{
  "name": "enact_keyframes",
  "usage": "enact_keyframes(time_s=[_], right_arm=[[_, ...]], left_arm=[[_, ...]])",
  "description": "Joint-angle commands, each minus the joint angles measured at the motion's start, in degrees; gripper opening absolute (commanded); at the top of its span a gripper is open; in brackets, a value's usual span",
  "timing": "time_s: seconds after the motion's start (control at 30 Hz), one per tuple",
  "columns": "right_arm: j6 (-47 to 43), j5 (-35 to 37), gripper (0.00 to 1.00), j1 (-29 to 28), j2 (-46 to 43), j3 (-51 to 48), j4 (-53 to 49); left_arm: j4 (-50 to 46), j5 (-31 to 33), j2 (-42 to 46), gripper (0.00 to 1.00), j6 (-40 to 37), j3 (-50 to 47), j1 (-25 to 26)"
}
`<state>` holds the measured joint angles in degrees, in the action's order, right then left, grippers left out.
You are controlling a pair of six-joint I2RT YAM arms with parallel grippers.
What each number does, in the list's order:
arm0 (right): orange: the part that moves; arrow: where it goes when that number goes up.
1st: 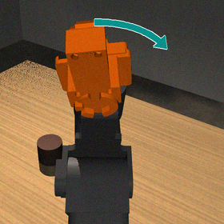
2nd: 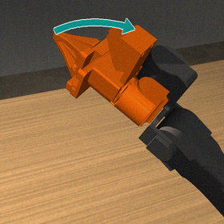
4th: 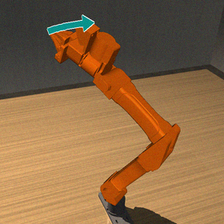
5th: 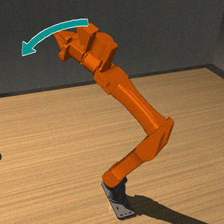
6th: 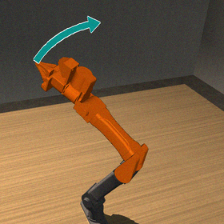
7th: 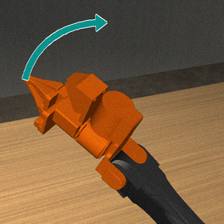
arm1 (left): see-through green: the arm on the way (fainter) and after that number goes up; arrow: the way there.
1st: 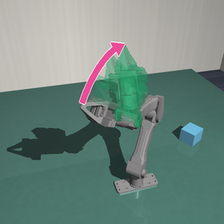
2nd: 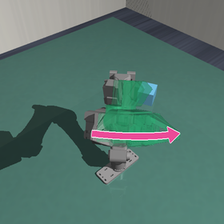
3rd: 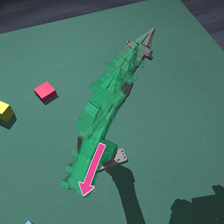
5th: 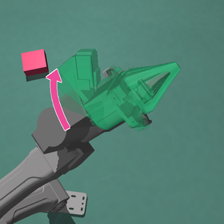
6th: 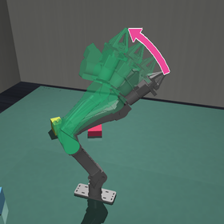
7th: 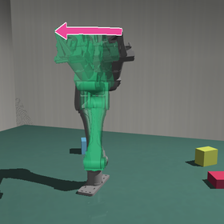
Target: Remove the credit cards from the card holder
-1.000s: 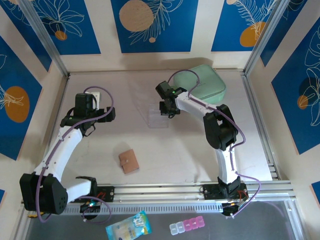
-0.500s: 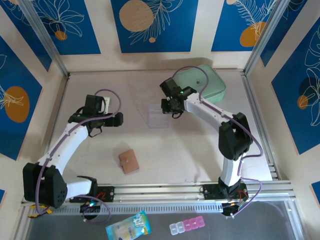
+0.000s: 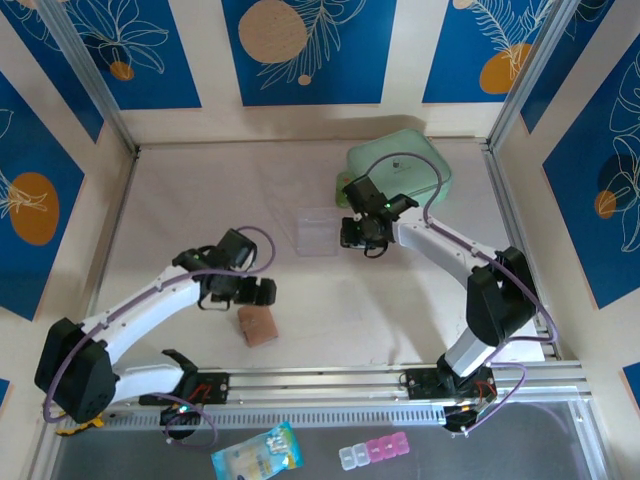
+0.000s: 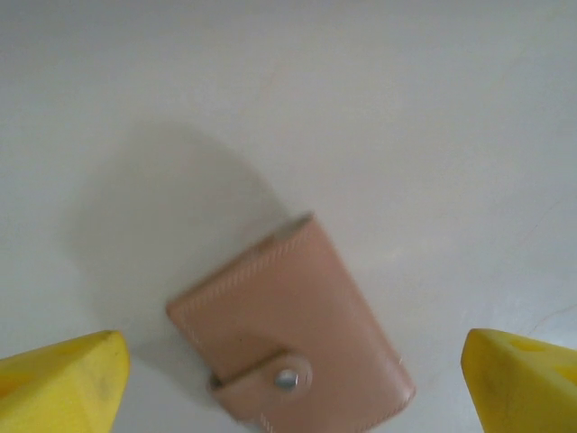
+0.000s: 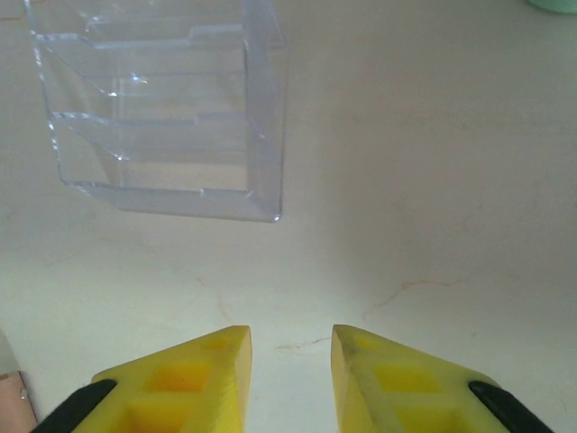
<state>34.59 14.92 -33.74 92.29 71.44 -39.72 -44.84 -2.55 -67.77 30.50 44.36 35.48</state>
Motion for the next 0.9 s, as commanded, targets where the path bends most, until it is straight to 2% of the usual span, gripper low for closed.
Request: enact_keyframes(time_s=[0.0,0.17,0.33,0.53,0.87], right_arm=[[0.75,-1.49,0.32,0.33,-2.60,-1.98,1.66],[1.42,-1.17,0.36,0.49,-4.80,-5.51,3.19],[2.51,-0.98,0.38,0.60,-6.74,-8.69,4.40],[2.76,-0.68,0.41,0.81,-8.49,-11.18,5.18],[2.00,-1.12,0.41,1.91,-10.45,-12.38,5.57]], left_arm=[[-2.36,-1.06,1.23,0.95,7.51,-3.54,2.41],[0.91,-5.82,0.86,0.96,10.31,-6.79,6.04],[1.00,-6.87,-1.35,0.96,11.89,-8.22,8.73],[6.27,-10.34,-3.91,0.96,15.20,-9.85,12.19],[11.97,-10.55,-11.59,0.97,17.16,-2.21,16.68]])
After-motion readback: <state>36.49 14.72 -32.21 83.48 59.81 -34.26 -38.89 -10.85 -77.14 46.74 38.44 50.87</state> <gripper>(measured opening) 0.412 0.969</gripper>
